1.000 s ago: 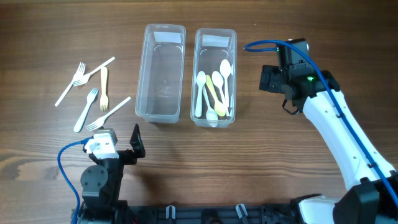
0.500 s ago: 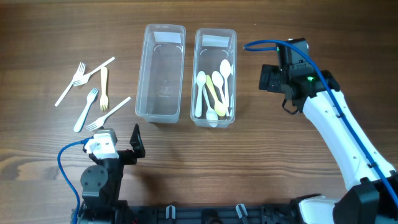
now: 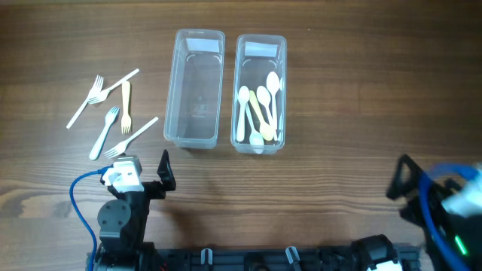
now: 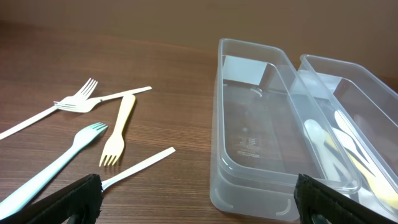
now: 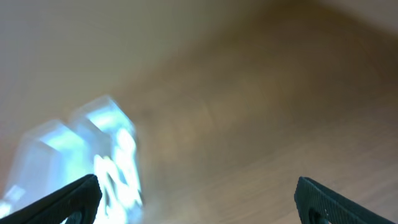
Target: Pack container
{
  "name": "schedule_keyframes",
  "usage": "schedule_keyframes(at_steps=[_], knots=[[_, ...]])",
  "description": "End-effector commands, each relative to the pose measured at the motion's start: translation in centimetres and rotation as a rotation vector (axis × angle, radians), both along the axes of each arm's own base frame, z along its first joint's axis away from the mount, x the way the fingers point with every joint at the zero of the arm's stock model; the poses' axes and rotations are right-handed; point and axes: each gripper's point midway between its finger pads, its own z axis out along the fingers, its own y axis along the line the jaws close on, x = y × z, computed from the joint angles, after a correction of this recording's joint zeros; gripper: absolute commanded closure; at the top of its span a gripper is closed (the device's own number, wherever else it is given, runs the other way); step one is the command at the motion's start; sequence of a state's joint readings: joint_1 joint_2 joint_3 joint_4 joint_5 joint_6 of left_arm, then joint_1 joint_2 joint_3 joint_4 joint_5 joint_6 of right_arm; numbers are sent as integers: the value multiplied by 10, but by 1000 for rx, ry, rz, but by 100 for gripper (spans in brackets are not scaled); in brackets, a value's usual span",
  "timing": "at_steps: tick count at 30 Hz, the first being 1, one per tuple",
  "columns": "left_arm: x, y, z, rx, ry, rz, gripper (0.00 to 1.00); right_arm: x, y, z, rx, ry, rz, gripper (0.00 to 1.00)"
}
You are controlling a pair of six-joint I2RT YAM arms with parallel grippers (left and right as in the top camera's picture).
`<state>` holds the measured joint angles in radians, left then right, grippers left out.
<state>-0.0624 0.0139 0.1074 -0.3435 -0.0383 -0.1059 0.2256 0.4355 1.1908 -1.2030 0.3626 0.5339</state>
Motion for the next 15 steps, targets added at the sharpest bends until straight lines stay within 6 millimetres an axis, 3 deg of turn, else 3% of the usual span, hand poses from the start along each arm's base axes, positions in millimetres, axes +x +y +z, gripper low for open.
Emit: schedule_keyframes(at_steps=[1,2,4,7,8,9,10,11,15], knots=[[0,-1,1,5,-8,-7,0,1,1,25,-233,-136,103,0],[0,-1,1,5,-8,-7,0,9,11,26,-314,-147,178,0],[0,-1,1,5,-8,-7,0,33,48,10,-486,-164,422,0],[0,-1,1,5,-8,-7,0,75,64,-19,-464,-232,439,0],[0,-1,1,5,-8,-7,0,81,65,-20,-415,-262,418,0],[0,-1,1,5,-8,-7,0,86,61,-17,-419,-287,380,0],[0,-1,1,5,-8,-7,0,88,41,-21,-348,-260,242,0],[0,-1,1,5,-8,-7,0,87,33,-27,-319,-235,191,0],[0,-1,1,5,-8,-7,0,86,-3,-66,-241,-138,-56,0]])
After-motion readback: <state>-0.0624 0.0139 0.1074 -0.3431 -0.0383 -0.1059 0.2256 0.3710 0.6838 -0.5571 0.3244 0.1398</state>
